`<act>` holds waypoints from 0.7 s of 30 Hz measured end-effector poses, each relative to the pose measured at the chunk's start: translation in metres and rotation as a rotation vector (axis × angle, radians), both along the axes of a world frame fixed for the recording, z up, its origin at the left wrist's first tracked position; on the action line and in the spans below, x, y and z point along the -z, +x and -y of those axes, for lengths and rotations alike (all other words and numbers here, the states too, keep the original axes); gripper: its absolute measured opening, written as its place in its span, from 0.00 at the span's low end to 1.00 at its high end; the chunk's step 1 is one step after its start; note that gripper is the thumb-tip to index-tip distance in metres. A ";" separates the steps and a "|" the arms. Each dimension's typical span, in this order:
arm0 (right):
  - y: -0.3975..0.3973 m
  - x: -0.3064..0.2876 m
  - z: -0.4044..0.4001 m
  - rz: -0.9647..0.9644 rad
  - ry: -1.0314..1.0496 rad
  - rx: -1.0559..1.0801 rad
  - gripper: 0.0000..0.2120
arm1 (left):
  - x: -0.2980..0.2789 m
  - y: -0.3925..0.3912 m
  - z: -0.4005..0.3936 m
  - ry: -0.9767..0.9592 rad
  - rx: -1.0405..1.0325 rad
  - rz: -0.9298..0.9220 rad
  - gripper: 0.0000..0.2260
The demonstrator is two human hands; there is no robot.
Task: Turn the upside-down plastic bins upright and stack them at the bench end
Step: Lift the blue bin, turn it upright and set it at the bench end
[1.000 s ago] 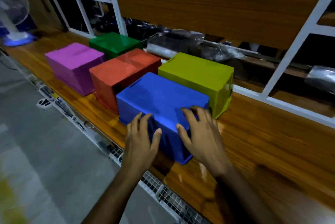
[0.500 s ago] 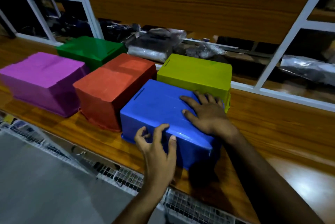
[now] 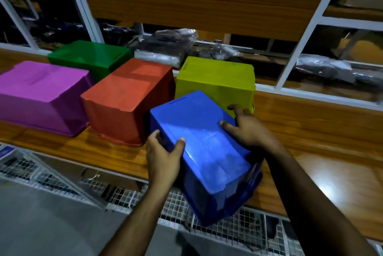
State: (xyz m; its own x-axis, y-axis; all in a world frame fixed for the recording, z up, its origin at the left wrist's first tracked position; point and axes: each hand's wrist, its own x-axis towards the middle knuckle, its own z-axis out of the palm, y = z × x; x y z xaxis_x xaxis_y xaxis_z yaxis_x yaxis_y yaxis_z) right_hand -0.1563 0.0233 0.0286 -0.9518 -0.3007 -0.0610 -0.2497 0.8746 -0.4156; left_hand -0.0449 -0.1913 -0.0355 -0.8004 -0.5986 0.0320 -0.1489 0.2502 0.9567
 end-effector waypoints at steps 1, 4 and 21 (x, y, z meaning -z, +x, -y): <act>0.002 0.002 -0.002 0.043 -0.018 0.005 0.30 | -0.002 -0.003 0.003 -0.005 0.019 0.045 0.33; 0.014 0.002 -0.011 0.101 -0.064 0.027 0.25 | -0.008 -0.010 0.001 0.009 0.103 0.058 0.31; 0.060 0.022 -0.187 0.219 -0.467 0.489 0.25 | -0.020 -0.051 -0.158 0.092 0.471 0.071 0.19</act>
State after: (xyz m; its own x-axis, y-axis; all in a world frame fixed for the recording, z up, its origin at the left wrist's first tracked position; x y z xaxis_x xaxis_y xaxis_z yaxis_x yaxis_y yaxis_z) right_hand -0.0962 0.2105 0.0069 -0.9649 0.1164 -0.2355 0.2583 0.5833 -0.7701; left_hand -0.0956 -0.0331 -0.0150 -0.9833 -0.1685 -0.0685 -0.1053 0.2205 0.9697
